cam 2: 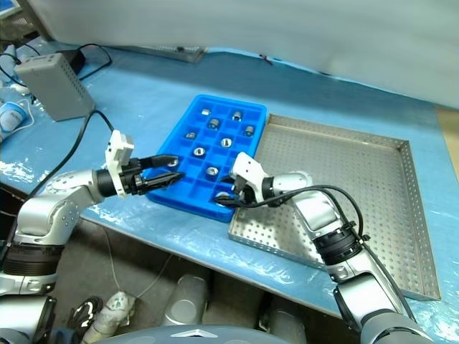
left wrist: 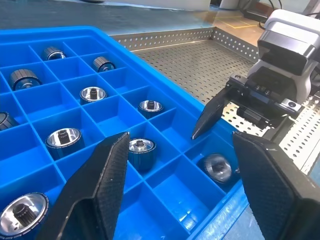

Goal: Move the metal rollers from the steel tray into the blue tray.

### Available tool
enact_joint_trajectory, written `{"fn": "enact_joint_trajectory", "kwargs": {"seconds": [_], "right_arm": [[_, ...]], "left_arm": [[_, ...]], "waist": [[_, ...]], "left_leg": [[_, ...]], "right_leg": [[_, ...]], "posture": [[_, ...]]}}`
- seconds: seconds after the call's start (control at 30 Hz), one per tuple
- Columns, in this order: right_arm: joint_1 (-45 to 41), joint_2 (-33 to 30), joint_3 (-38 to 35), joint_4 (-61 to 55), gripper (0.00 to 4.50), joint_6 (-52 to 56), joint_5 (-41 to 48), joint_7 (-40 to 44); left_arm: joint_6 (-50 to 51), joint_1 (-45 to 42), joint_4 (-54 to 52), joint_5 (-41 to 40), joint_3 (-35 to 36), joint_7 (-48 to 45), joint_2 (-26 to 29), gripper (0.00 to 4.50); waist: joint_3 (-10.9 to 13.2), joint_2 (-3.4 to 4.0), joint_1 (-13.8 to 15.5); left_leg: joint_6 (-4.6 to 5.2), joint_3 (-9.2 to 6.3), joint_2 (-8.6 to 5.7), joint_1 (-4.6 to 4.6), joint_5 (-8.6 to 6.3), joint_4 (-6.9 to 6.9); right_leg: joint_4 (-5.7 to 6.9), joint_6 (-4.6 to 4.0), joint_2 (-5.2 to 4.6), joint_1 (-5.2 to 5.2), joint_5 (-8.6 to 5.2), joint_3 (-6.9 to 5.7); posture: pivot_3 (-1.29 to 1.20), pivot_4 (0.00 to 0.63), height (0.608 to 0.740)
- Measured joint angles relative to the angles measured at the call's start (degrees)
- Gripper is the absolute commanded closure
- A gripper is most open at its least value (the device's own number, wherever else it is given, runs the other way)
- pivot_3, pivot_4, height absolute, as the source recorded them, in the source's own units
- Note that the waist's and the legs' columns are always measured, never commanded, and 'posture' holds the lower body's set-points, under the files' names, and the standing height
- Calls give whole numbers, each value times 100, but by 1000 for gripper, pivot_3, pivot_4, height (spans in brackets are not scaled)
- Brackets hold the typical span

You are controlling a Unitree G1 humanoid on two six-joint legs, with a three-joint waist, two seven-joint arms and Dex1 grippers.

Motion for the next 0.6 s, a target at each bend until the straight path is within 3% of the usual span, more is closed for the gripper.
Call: {"fn": "enact_joint_trajectory", "kwargs": {"seconds": [0.13, 0.4, 0.6], "right_arm": [[20, -35, -268, -75, 1584, 41, 10, -235], [486, -198, -1746, -835, 1584, 187, 90, -1453], [1489, -326, -2479, -1346, 1584, 311, -81, -2361]], "left_arm": [[-90, -198, 234, 78, -102, -105, -107, 1055], [-719, -1185, 1408, 480, -647, -440, -871, 1055], [-1499, -1942, 2852, 979, -899, -565, -1647, 1055]], "waist": [[0, 0, -18], [-1, -1, -207], [-2, -1, -614]], "left_leg": [[0, 0, -1, -1, 0, 1], [-3, 3, -4, -4, 2, 4], [-13, -1, -11, -37, 9, 4]], "right_leg": [[-1, 1, 0, 2, 0, -1], [-14, 4, 0, 8, 3, -1], [-46, 7, -1, 2, 27, -10]], "posture": [[306, 150, 740], [146, 150, 740], [28, 150, 740]]}}
